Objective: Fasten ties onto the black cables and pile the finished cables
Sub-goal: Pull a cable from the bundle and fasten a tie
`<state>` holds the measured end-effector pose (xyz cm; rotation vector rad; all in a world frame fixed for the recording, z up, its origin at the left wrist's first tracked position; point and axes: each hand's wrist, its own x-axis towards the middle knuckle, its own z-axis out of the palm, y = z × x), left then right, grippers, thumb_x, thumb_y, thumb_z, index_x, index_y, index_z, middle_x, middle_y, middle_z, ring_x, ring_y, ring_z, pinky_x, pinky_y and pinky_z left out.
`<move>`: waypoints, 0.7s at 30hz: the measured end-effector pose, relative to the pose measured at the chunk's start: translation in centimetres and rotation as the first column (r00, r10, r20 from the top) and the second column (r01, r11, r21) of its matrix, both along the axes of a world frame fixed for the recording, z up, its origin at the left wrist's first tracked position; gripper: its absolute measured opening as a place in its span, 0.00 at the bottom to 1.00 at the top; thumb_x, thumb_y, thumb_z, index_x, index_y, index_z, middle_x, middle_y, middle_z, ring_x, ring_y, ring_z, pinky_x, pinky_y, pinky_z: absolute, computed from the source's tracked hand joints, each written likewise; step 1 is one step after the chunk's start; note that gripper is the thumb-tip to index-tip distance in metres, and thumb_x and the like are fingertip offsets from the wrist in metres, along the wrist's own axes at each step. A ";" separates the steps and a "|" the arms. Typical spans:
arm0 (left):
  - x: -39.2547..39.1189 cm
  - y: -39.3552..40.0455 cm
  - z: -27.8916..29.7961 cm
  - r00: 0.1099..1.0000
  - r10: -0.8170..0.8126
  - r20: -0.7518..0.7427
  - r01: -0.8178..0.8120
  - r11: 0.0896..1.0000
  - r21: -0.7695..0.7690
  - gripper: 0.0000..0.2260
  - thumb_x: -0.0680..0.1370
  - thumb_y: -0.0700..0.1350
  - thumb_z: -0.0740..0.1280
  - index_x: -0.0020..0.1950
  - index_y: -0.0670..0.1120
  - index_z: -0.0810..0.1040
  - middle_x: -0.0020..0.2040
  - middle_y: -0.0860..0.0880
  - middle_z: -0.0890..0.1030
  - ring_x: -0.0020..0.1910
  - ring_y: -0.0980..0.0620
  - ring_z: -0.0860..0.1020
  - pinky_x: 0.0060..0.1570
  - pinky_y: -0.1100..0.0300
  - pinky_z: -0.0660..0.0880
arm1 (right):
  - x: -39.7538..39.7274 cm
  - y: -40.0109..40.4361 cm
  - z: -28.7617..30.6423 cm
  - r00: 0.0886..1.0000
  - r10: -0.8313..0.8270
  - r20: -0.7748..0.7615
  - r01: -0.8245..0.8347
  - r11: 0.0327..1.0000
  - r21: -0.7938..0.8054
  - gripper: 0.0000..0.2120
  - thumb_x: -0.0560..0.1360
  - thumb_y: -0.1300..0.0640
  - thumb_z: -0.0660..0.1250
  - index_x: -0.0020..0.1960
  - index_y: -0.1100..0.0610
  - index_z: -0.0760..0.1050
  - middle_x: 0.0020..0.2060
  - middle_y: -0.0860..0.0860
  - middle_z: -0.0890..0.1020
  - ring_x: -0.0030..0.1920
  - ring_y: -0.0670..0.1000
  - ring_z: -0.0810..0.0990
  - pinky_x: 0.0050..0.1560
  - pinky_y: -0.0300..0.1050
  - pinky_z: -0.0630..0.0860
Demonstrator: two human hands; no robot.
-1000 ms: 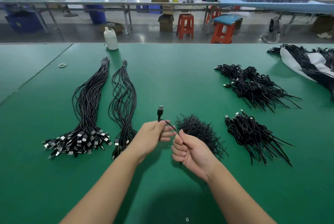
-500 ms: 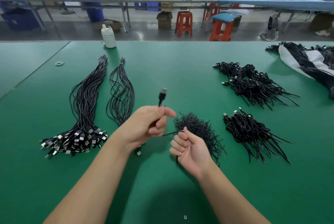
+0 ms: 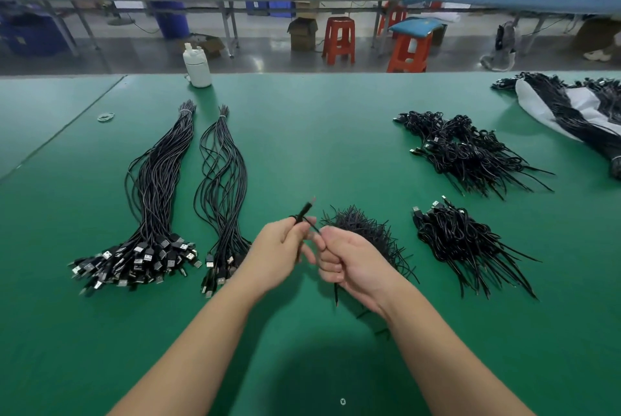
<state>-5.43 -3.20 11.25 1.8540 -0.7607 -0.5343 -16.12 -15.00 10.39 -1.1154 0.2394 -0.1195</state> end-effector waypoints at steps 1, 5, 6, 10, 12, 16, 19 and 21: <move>-0.2 -0.3 -0.1 0.995 0.049 -0.083 -0.057 0.994 -0.089 0.11 0.85 0.42 0.58 0.55 0.44 0.81 0.39 0.46 0.84 0.33 0.53 0.80 0.38 0.61 0.77 | -0.1 0.2 0.1 1.000 0.011 -0.006 -0.012 0.998 -0.065 0.16 0.84 0.53 0.55 0.40 0.56 0.69 0.25 0.45 0.64 0.27 0.45 0.54 0.31 0.42 0.52; -1.2 -1.2 -0.2 0.876 -0.020 -0.482 -0.174 0.919 -0.353 0.14 0.85 0.43 0.55 0.58 0.39 0.79 0.51 0.43 0.86 0.53 0.49 0.84 0.53 0.61 0.79 | -0.4 0.7 0.2 0.997 -0.010 -0.080 -0.012 0.964 -0.267 0.16 0.85 0.57 0.55 0.39 0.56 0.69 0.27 0.46 0.59 0.28 0.46 0.54 0.31 0.44 0.50; -1.4 -1.5 -0.1 0.835 -0.048 -0.548 -0.202 0.900 -0.386 0.14 0.86 0.43 0.55 0.58 0.38 0.78 0.51 0.41 0.85 0.53 0.46 0.84 0.53 0.60 0.80 | -0.4 0.9 0.2 0.995 -0.025 -0.101 -0.011 0.940 -0.341 0.16 0.85 0.58 0.55 0.39 0.56 0.70 0.27 0.47 0.59 0.28 0.46 0.55 0.31 0.43 0.51; -2.1 -2.0 -0.1 0.739 -0.038 -0.673 -0.293 0.880 -0.372 0.12 0.85 0.44 0.56 0.55 0.38 0.76 0.35 0.46 0.81 0.43 0.46 0.83 0.40 0.54 0.73 | -0.5 0.9 0.4 0.985 -0.104 -0.138 -0.042 0.627 -0.778 0.17 0.84 0.56 0.58 0.37 0.51 0.75 0.28 0.45 0.69 0.26 0.42 0.64 0.30 0.37 0.62; -2.3 -2.0 -0.2 0.739 -0.045 -0.672 -0.294 0.876 -0.382 0.11 0.85 0.44 0.56 0.54 0.39 0.74 0.31 0.49 0.75 0.41 0.48 0.83 0.28 0.55 0.70 | -0.5 1.1 0.3 0.975 -0.139 -0.175 -0.089 0.474 -0.876 0.19 0.84 0.51 0.59 0.35 0.51 0.76 0.29 0.47 0.76 0.27 0.41 0.71 0.33 0.38 0.65; -2.7 -2.2 0.2 0.778 -0.027 -0.628 -0.310 0.852 -0.421 0.12 0.86 0.43 0.55 0.50 0.38 0.73 0.29 0.49 0.74 0.42 0.45 0.84 0.34 0.51 0.79 | -0.6 1.2 -0.3 0.916 -0.312 -0.253 -0.132 0.359 -0.924 0.24 0.81 0.40 0.58 0.36 0.54 0.79 0.33 0.51 0.84 0.35 0.50 0.80 0.43 0.47 0.74; -2.6 -1.9 0.4 0.764 -0.019 -0.645 -0.330 0.848 -0.415 0.12 0.85 0.43 0.56 0.50 0.38 0.74 0.30 0.47 0.74 0.38 0.44 0.81 0.39 0.57 0.80 | -0.8 1.0 -0.2 0.946 -0.250 -0.205 -0.033 0.556 -0.831 0.10 0.78 0.45 0.68 0.49 0.51 0.81 0.38 0.45 0.83 0.38 0.41 0.80 0.45 0.42 0.74; -2.8 -1.6 0.5 0.772 -0.026 -0.636 -0.293 0.872 -0.391 0.11 0.84 0.43 0.57 0.49 0.38 0.75 0.31 0.46 0.77 0.31 0.47 0.76 0.34 0.59 0.77 | -0.9 0.9 0.0 0.982 -0.130 -0.140 0.019 0.796 -0.605 0.12 0.76 0.56 0.73 0.59 0.52 0.78 0.41 0.42 0.80 0.41 0.39 0.78 0.51 0.34 0.73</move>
